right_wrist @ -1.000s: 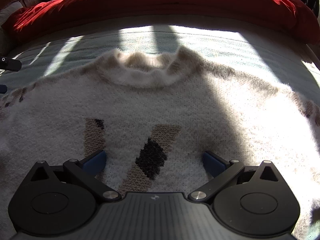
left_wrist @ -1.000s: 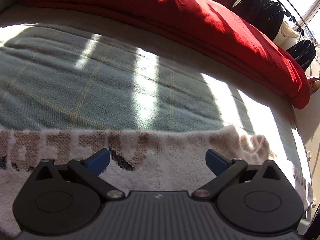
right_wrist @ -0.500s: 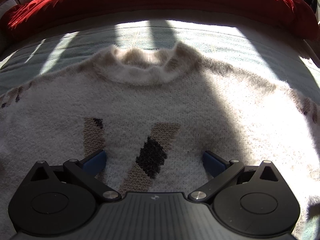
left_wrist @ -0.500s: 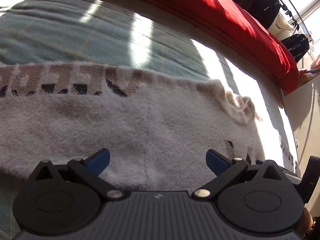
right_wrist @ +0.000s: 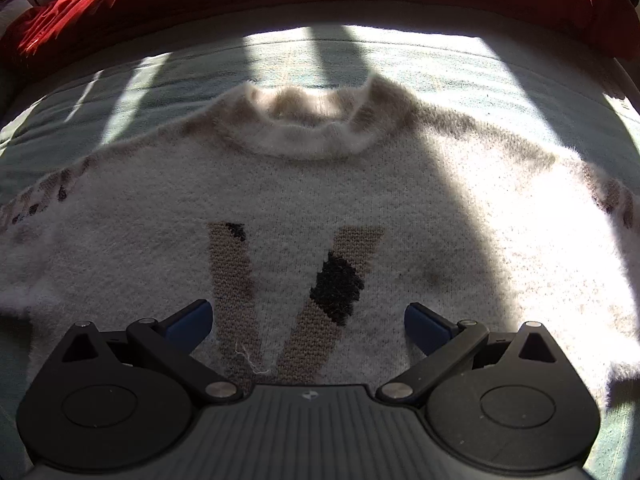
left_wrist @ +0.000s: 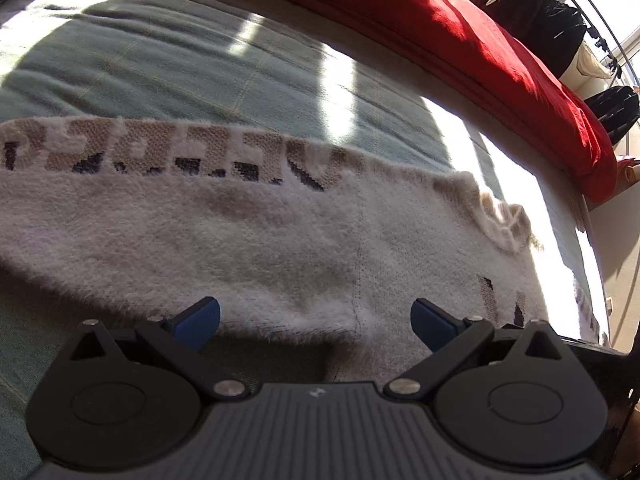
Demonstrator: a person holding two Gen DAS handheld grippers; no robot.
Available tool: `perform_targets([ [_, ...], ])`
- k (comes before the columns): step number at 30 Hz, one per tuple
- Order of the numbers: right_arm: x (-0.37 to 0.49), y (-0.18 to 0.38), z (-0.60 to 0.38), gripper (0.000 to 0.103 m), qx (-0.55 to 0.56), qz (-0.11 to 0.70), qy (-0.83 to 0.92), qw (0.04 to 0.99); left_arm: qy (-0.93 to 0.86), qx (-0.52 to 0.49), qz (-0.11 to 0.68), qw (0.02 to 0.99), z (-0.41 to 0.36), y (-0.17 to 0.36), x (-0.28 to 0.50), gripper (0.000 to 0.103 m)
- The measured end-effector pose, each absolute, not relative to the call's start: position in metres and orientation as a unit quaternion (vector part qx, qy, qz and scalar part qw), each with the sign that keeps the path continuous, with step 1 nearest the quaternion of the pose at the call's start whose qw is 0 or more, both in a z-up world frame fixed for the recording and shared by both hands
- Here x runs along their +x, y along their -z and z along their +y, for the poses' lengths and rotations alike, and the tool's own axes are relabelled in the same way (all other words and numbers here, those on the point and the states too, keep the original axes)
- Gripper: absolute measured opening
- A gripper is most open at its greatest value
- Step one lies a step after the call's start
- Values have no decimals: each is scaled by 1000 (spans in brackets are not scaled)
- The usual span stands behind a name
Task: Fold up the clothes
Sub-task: 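Move the left tool to the sweater's side edge and close on it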
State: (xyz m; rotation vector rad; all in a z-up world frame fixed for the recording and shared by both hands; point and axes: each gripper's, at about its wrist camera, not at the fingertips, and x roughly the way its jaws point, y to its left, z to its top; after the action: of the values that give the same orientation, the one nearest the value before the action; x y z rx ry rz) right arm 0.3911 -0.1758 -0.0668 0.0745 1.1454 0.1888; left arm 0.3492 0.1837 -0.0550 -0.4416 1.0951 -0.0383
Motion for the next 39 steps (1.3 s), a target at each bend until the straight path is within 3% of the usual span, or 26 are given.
perform_targets([
  [3, 377, 58, -166, 103, 95, 539, -140, 825, -44, -235, 497, 834, 223, 54, 334, 97],
  [8, 365, 67, -137, 103, 184, 568, -217, 772, -140, -326, 455, 817, 288, 69, 307, 68],
  [11, 358, 69, -114, 103, 179, 580, -246, 756, -180, -405, 419, 792, 322, 85, 291, 58],
  [18, 351, 66, -90, 103, 151, 596, -269, 741, -204, -575, 310, 729, 367, 135, 266, 55],
  [33, 361, 65, -67, 103, 139, 596, -271, 743, -186, -588, 242, 749, 406, 147, 297, 55],
  [39, 364, 64, -62, 103, 143, 597, -282, 737, -171, -585, 254, 751, 389, 156, 276, 42],
])
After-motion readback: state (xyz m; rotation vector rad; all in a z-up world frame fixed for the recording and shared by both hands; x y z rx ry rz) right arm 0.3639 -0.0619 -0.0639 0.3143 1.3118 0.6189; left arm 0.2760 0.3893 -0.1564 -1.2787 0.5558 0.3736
